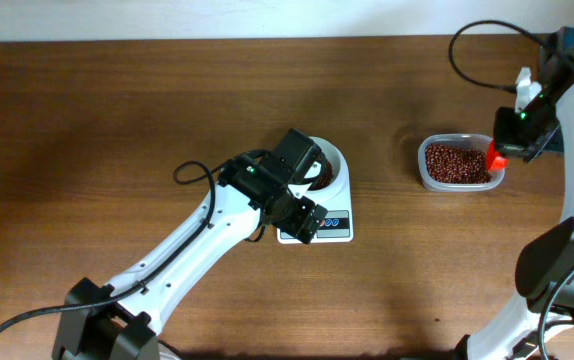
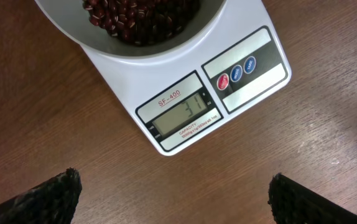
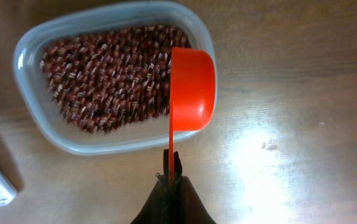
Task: Scoop item into bowl and weigh 50g on scale
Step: 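Move the empty scoop back toward the bean tub with the right gripper, then dip the red scoop into the beans with the right gripper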
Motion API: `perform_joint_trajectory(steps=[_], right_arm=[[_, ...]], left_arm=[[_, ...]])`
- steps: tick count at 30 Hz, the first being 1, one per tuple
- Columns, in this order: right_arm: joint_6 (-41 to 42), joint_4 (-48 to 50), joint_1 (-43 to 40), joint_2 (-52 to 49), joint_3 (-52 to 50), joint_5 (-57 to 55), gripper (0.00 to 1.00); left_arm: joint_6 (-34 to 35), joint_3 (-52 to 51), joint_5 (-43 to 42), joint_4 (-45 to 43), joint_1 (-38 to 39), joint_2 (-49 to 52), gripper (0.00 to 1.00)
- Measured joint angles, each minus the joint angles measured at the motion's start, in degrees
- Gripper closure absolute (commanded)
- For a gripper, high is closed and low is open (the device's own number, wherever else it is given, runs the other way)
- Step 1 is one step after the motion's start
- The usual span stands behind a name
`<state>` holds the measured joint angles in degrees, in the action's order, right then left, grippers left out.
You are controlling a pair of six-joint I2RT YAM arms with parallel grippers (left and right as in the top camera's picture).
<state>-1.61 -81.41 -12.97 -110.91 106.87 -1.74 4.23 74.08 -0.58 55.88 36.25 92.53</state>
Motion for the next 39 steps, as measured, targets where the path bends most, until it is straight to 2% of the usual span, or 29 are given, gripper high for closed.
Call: perform_joint_trajectory(steps=[6,12,20,28,39], right_arm=[[0.1,5.8,0.0,0.0,-8.6,0.6,0.96],[0.0,8.9,0.0,0.0,-13.0,9.7,0.96],[-2.7,9.1,-1.2,0.0,-13.5,20.5,0.96],[-6.8,8.2,-9.2,0.0,-13.5,33.0,0.96],[-11.3,4.3,-14.7,0.0,-13.5,39.9,0.96]], left_arm=[[0.0,0.0,0.0,0.0,0.0,0.0,0.01],[0.0,0.0,0.0,0.0,0.0,0.0,0.01],[-0.2,0.0,0.0,0.0,0.0,0.0,0.01],[-0.2,0.0,0.0,0.0,0.0,0.0,0.01],[-0.2,0.0,0.0,0.0,0.0,0.0,0.01]])
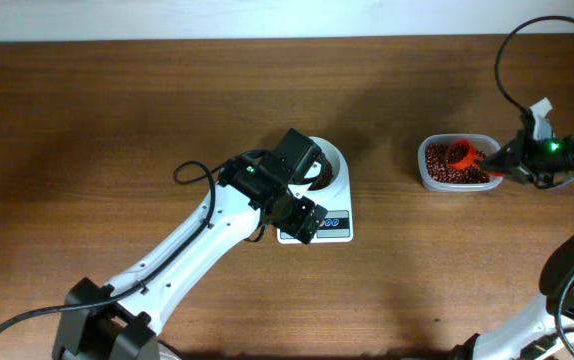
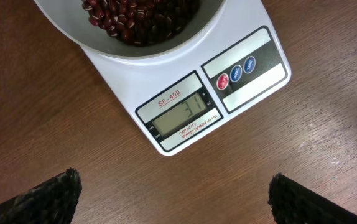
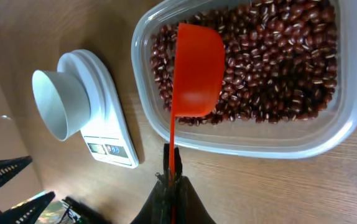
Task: Scoop item into bowl and weigh 50g on scale
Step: 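Dip the red scoop into the beans with the right gripper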
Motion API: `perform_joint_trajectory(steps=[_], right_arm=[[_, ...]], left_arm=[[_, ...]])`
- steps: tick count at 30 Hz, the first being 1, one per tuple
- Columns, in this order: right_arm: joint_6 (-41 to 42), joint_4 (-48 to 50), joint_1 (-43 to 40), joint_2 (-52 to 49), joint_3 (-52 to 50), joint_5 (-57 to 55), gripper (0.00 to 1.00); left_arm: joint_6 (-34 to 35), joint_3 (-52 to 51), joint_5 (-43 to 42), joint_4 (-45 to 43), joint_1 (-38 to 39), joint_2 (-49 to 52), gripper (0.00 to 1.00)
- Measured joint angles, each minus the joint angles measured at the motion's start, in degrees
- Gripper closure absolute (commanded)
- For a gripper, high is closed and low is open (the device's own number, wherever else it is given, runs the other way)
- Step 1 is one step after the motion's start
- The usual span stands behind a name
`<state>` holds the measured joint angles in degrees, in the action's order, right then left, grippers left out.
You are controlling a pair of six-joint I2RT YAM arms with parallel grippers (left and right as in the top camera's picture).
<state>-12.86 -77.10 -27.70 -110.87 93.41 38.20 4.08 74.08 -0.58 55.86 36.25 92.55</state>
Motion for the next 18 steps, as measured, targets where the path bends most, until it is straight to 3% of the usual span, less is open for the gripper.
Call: perform_joint_trajectory(steps=[18], right_arm=[[-7.2,-2.3,-2.2,0.0,0.0,5.8,0.96]], left_arm=[[0.0,0.0,0.0,0.0,0.0,0.0,0.01]])
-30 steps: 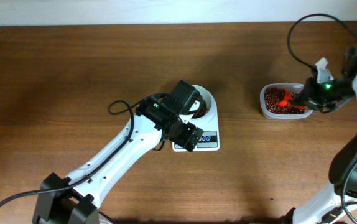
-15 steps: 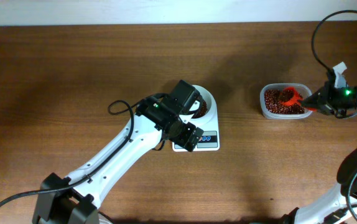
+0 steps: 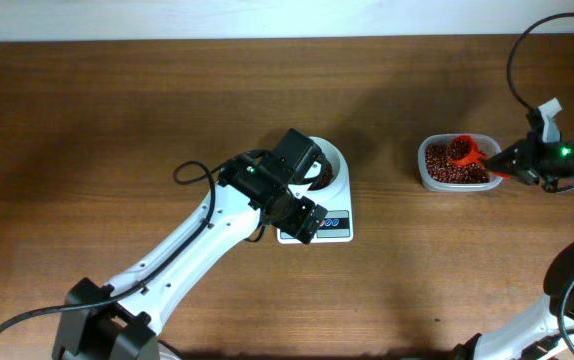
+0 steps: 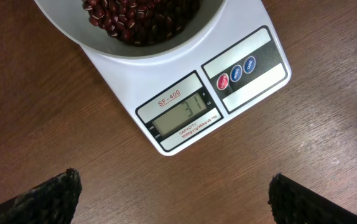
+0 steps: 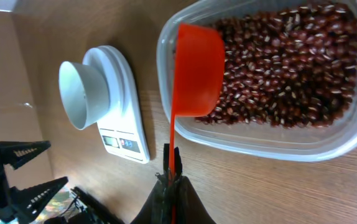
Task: Scoop item into bowl and weigh 50g on scale
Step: 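Dip the red scoop into the beans with the right gripper, then carry the filled scoop from the tub over the grey bowl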
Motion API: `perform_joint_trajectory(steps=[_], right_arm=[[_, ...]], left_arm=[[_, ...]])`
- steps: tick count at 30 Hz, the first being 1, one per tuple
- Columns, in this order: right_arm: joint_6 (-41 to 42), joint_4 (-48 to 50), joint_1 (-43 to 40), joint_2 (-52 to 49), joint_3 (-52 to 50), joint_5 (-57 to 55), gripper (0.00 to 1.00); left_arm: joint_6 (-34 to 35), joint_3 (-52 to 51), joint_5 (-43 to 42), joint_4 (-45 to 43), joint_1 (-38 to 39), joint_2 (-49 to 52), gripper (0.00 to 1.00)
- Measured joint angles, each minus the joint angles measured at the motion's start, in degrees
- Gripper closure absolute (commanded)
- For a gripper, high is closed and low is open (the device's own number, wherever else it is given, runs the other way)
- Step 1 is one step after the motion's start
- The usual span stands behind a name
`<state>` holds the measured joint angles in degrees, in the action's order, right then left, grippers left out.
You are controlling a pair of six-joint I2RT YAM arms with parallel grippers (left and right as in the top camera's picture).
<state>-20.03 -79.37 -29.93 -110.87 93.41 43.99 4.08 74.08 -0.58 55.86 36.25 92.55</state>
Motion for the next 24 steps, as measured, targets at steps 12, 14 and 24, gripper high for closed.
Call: perform_joint_trajectory(steps=[12,14,24], right_arm=[[-3.2,-1.7,0.3,0.0,0.0,7.4,0.96],[-3.4,-1.7,1.3,0.0,0.0,8.3,0.96],[-4.0,-1.6,17.6,0.0,0.0,13.0,0.96]], left_arm=[[0.0,0.0,0.0,0.0,0.0,0.0,0.01],[0.0,0.0,0.0,0.0,0.0,0.0,0.01],[0.0,0.0,0.0,0.0,0.0,0.0,0.01]])
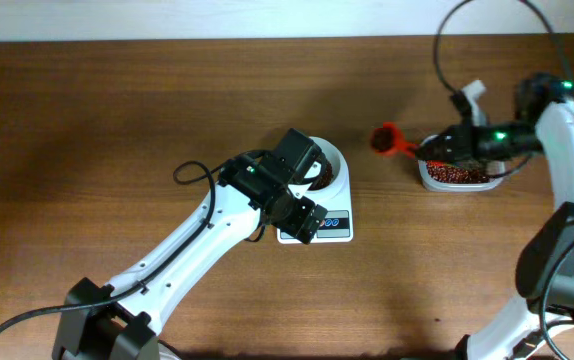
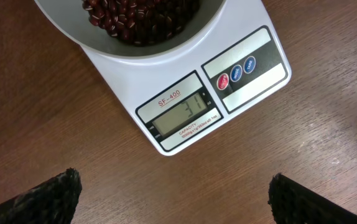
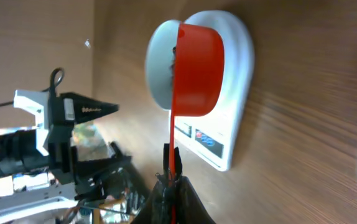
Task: Scoop item into bowl and weigh 50g on scale
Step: 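Carry the filled scoop from the tub over the grey bowl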
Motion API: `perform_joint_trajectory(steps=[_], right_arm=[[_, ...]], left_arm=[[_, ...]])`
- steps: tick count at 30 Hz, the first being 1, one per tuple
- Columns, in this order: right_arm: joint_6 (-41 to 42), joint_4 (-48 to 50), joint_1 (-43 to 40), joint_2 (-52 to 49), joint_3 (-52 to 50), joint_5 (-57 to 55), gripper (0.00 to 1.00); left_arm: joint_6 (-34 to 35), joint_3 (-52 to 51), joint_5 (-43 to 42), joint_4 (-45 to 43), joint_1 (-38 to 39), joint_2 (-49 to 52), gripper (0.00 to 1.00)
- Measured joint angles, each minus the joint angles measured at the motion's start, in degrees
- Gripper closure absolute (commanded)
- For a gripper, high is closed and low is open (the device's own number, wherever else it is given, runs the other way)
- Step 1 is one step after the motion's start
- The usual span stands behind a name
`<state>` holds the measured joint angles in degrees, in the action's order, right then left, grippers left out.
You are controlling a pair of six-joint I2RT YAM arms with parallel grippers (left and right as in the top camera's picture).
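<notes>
A white scale [image 1: 329, 222] carries a white bowl [image 2: 73, 34] holding red beans [image 2: 138, 15]; its display [image 2: 181, 116] faces the left wrist view. My left gripper [image 2: 175, 200] hangs open over the wood just in front of the scale, nothing between its fingers [image 2: 49, 196]. My right gripper [image 3: 171, 177] is shut on the thin handle of a red scoop [image 1: 385, 138]. The scoop's cup sits in the air between the bean container [image 1: 457, 172] and the scale. In the right wrist view the scoop [image 3: 195, 68] shows against the bowl; its contents cannot be made out.
The clear plastic container of red beans stands at the right of the wooden table [image 1: 117, 110]. My left arm [image 1: 197, 245] lies diagonally from the front left to the scale. Cables [image 1: 467, 40] loop above the right arm.
My right gripper has carried the scoop from over the beans in the container to the left, past the container's rim, nearer the scale. Left gripper, scale and bowl are unchanged.
The scoop was held over the container's right rim, then low over the beans with the arm reaching in from the right, and stayed there. Now it is out of the container, between it and the scale. The left gripper stayed open by the scale throughout.
</notes>
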<state>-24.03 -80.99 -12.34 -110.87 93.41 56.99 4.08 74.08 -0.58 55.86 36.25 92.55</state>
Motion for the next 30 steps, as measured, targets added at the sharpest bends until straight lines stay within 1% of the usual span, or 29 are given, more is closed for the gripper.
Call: perform_joint_trajectory(steps=[5,10,15,26,30], right_arm=[[0.0,1.0,7.6,0.0,0.0,0.9,0.96],[0.0,4.3,13.0,0.0,-0.1,1.2,0.96],[0.0,6.8,14.4,0.0,-0.1,1.2,0.96],[1.8,6.9,14.5,0.0,3.0,-1.1,0.96],[2.5,6.9,16.0,0.0,3.0,-4.2,0.96]], left_arm=[[0.0,0.0,0.0,0.0,0.0,0.0,0.01],[0.0,0.0,0.0,0.0,0.0,0.0,0.01],[0.0,0.0,0.0,0.0,0.0,0.0,0.01],[0.0,0.0,0.0,0.0,0.0,0.0,0.01],[0.0,0.0,0.0,0.0,0.0,0.0,0.01]])
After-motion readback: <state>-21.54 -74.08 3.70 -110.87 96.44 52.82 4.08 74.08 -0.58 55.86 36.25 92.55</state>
